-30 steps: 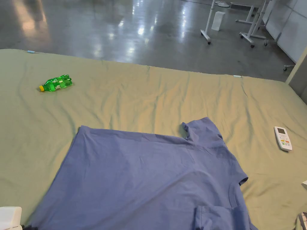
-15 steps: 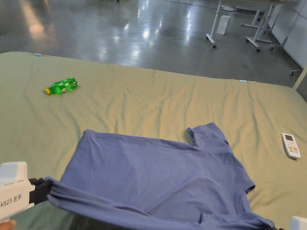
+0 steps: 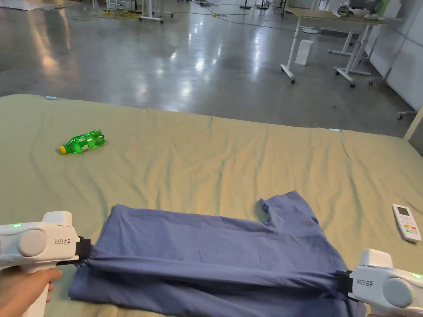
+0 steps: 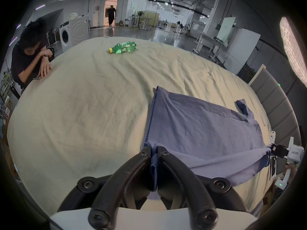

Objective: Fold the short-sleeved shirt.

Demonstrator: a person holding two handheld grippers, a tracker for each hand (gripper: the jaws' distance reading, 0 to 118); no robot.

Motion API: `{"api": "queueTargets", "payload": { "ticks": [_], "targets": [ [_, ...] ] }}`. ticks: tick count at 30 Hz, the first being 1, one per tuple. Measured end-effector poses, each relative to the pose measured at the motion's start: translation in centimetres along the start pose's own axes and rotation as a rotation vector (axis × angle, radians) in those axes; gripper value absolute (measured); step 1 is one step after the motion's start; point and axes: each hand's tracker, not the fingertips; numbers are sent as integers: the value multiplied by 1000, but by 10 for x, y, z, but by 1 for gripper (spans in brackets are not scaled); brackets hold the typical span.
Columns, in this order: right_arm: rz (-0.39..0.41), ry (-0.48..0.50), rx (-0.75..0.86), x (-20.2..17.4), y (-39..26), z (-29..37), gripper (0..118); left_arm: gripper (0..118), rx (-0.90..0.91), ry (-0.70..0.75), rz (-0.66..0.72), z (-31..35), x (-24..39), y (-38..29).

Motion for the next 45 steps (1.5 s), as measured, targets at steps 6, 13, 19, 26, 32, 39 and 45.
{"api": "queueTargets", "payload": {
  "ticks": [6, 13, 19, 26, 32, 39, 45],
  "targets": [
    [33, -22, -40, -2, -1, -31, 6, 7, -35, 20, -9, -28, 9, 3],
    [74, -22, 80, -9, -4, -5, 38, 17, 20, 11, -14, -6, 18, -4],
    [131, 18, 380, -39, -9, 58, 61, 58, 237, -32, -105, 45, 32, -17],
    [137, 72, 684, -90, -29, 120, 69, 58, 526, 24, -201, 105, 59, -55],
    [152, 43, 800, -113, -51, 150, 5, 12, 679, 100, -224, 140, 68, -85],
    [181, 11, 860, -114, -62, 161, 0, 0, 684, 112, -238, 160, 70, -101],
    [183, -23, 841, -109, -63, 167, 0, 0, 551, 70, -164, 150, 43, -96]
  ]
}}
